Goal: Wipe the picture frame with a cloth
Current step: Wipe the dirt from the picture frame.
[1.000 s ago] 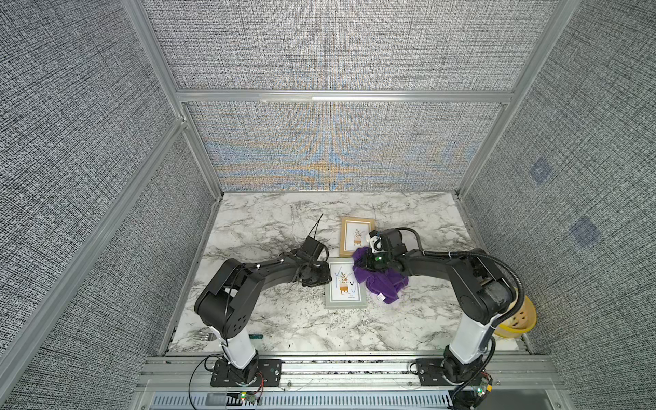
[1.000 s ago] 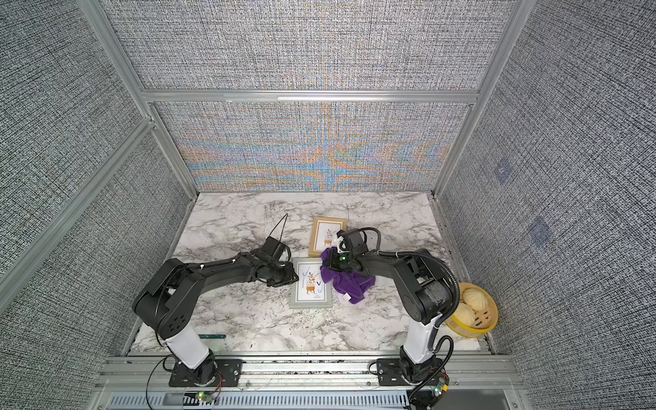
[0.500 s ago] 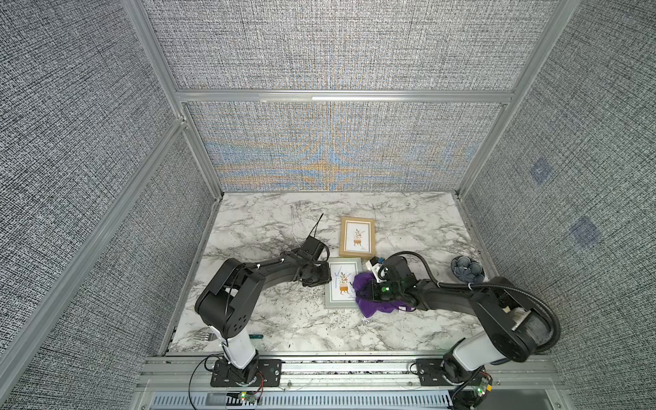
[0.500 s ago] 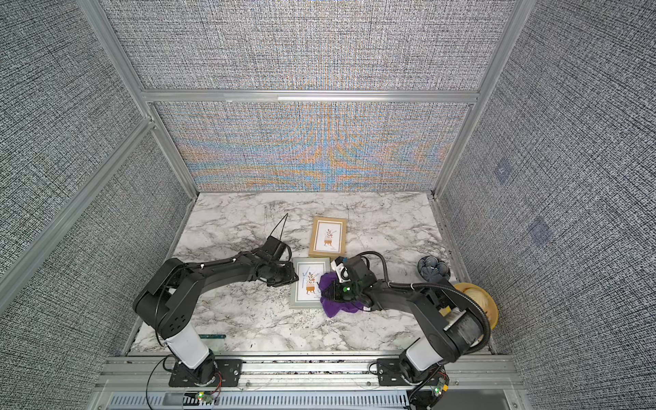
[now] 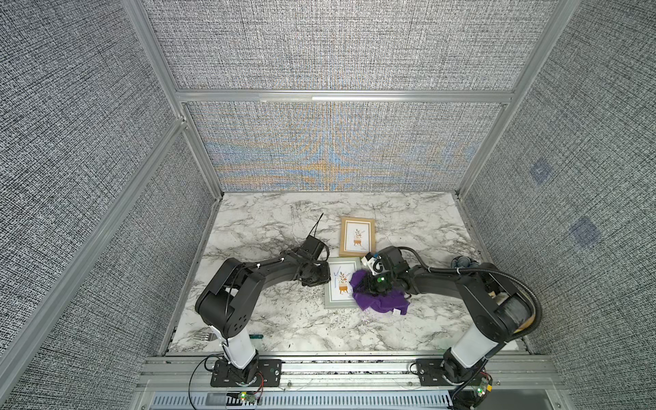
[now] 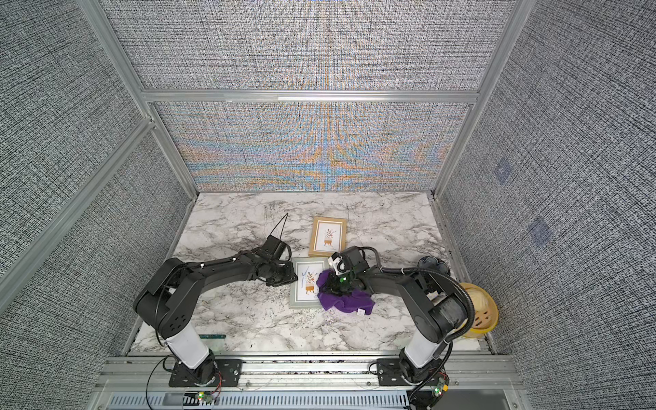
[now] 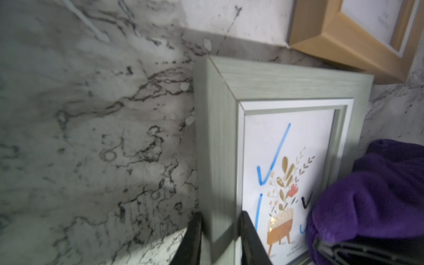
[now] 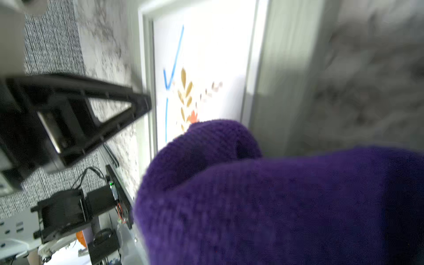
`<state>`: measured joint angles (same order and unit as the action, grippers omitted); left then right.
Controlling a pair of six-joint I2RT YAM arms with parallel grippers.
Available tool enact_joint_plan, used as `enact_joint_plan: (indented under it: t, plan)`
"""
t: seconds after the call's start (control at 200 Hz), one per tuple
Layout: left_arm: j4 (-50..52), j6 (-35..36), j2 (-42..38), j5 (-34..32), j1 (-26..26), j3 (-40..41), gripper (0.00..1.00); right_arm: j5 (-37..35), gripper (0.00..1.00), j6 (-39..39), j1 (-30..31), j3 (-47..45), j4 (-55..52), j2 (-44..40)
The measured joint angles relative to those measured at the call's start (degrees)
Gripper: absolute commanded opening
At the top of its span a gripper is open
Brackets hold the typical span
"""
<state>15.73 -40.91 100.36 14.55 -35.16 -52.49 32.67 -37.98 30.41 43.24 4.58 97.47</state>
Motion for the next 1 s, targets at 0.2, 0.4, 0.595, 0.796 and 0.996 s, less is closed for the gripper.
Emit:
enact_joint_plan:
  t: [0.2,0.4,0.595,0.796,0.996]
  plan:
    - [-0.1,3.1,-1.7,-0.8,0.0,1.0,0.05,-4.7,0.00,1.9,0.2,7.3,-1.5,-2.4]
    - [1.0,6.5,-2.9,-1.4,0.1,1.8,0.05,-2.5,0.00,2.8,3.1,11.2,-2.0,0.3]
    - [0.4,8.0,-3.4,-1.2,0.2,3.2,0.05,-0.7,0.00,0.9,4.5,17.7,-0.5,9.2]
    - [-0.3,8.1,-3.4,-0.9,0.2,3.7,0.04,-0.3,0.00,-1.0,6.3,25.4,2.6,17.9]
    - [-0.2,8.1,-3.2,-0.9,0.2,3.5,0.04,-1.4,0.00,-1.7,7.3,30.4,1.2,22.7]
